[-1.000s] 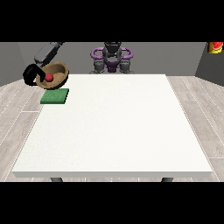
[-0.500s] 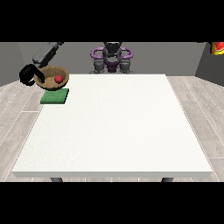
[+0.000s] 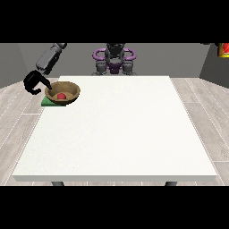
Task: Pick the cup and pour the ball into the bowl, then pick the bowl and place it on the pad
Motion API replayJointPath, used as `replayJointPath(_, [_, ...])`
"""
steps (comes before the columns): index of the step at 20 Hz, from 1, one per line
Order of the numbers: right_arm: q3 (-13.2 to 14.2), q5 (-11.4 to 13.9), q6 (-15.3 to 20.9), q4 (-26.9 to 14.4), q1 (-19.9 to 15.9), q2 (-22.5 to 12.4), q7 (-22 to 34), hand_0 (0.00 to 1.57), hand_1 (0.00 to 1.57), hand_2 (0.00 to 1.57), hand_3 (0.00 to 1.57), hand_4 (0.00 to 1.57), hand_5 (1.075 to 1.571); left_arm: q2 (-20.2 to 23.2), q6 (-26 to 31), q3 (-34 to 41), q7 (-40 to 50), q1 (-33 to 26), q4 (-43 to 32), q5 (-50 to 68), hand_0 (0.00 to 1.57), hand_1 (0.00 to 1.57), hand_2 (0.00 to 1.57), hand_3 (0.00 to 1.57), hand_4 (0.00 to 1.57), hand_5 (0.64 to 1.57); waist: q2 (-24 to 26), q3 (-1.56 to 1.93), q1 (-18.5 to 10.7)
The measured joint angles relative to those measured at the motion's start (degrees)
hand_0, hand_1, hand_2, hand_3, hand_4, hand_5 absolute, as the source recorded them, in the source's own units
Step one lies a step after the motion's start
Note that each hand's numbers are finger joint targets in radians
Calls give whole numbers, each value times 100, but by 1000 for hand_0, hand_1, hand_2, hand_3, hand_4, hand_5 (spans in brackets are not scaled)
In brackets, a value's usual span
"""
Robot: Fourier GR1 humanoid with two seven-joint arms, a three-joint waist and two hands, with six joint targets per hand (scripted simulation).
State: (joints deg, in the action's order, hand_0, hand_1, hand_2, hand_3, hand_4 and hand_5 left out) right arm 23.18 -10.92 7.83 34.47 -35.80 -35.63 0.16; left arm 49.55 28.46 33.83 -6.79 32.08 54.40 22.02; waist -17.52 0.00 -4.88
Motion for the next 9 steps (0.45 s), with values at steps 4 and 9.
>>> replayJointPath(4, [-207, 175, -156, -115, -98, -22, 3, 0, 0, 0, 0, 0, 1400, 59, -11, -15, 71, 60, 36, 59, 0, 0, 0, 0, 1190, 1569, -22, 3, -68])
replayJointPath(9, [-389, 333, -441, -270, -123, -212, 264, 0, 0, 0, 0, 200, 1375, -297, -236, -239, 224, -108, 311, 14, 0, 0, 0, 0, 1190, 1569, 428, 4, -2])
